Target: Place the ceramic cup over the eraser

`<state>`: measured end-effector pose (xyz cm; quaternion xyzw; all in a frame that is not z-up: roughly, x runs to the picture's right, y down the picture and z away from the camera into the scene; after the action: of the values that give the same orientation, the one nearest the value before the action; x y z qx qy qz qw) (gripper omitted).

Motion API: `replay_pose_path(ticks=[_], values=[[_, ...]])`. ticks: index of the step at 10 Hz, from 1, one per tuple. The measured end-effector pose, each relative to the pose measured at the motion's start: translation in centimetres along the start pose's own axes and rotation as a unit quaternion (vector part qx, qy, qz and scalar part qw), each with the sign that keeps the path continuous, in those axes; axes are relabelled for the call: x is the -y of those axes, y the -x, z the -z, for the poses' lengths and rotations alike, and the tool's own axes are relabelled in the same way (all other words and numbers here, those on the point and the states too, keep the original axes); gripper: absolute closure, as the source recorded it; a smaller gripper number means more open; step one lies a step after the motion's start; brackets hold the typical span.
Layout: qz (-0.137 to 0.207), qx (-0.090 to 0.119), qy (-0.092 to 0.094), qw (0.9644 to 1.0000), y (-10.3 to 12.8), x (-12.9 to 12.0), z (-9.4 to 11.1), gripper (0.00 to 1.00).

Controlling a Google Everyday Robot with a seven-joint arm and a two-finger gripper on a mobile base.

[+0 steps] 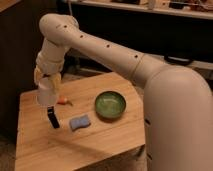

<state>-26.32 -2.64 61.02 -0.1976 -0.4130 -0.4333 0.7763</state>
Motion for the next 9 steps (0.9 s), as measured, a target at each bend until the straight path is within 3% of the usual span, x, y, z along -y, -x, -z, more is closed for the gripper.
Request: replay_pose_path(ticks=[4,9], values=[[-0.009,0.010,0.031,0.9994,-2.2,-2.3,-3.6,1.00],[0.009,0.038,0.064,0.9972,0.0,-2.9,-5.5,1.00]])
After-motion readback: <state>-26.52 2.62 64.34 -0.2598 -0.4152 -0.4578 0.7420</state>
